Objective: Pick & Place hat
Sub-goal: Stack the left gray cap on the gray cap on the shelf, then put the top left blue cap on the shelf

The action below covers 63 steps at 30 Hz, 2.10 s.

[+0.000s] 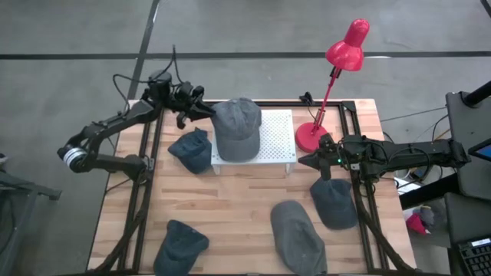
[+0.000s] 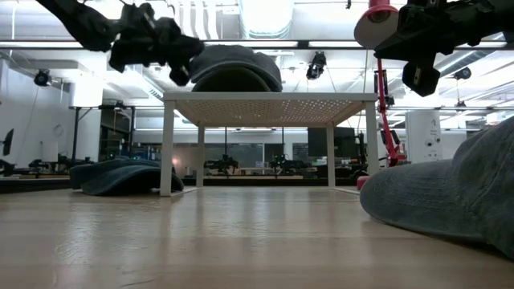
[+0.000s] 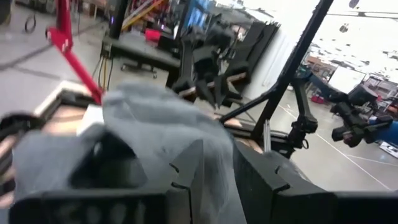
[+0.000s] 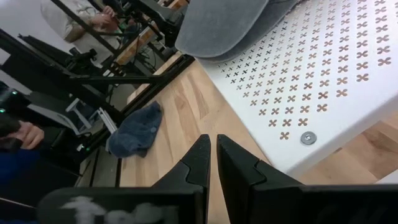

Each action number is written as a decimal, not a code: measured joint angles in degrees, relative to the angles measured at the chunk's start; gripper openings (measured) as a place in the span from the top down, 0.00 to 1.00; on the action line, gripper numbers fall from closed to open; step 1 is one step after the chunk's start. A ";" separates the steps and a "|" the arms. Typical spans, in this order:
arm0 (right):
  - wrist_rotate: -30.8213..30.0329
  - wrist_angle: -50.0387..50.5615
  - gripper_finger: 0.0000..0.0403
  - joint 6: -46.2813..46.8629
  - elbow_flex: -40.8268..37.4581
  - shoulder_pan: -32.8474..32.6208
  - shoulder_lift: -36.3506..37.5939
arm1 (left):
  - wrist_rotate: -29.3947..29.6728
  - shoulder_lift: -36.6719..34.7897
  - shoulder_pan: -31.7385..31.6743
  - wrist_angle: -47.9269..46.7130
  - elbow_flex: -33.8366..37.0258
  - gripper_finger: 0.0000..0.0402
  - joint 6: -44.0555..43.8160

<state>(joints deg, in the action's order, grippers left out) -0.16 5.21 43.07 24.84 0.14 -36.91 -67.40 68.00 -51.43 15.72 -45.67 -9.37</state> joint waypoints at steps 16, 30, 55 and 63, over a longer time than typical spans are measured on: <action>0.01 0.00 0.93 0.01 0.01 0.00 0.01 | 1.08 -2.48 -0.10 -2.09 -1.86 0.78 0.16; 0.02 0.00 0.93 -0.13 0.02 0.00 0.01 | 4.82 -19.08 0.98 -13.12 -1.83 0.78 -5.59; 0.13 0.34 0.93 -0.20 0.02 0.00 0.00 | 34.99 -35.40 19.22 -46.00 -1.77 0.78 -16.37; 0.16 0.44 0.93 -1.31 0.01 0.00 0.02 | 42.71 -35.37 27.83 -46.81 -1.77 0.81 -21.30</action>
<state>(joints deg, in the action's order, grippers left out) 0.00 5.65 41.76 24.85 0.14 -36.88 -24.69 32.62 -23.60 -31.09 -47.44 -30.67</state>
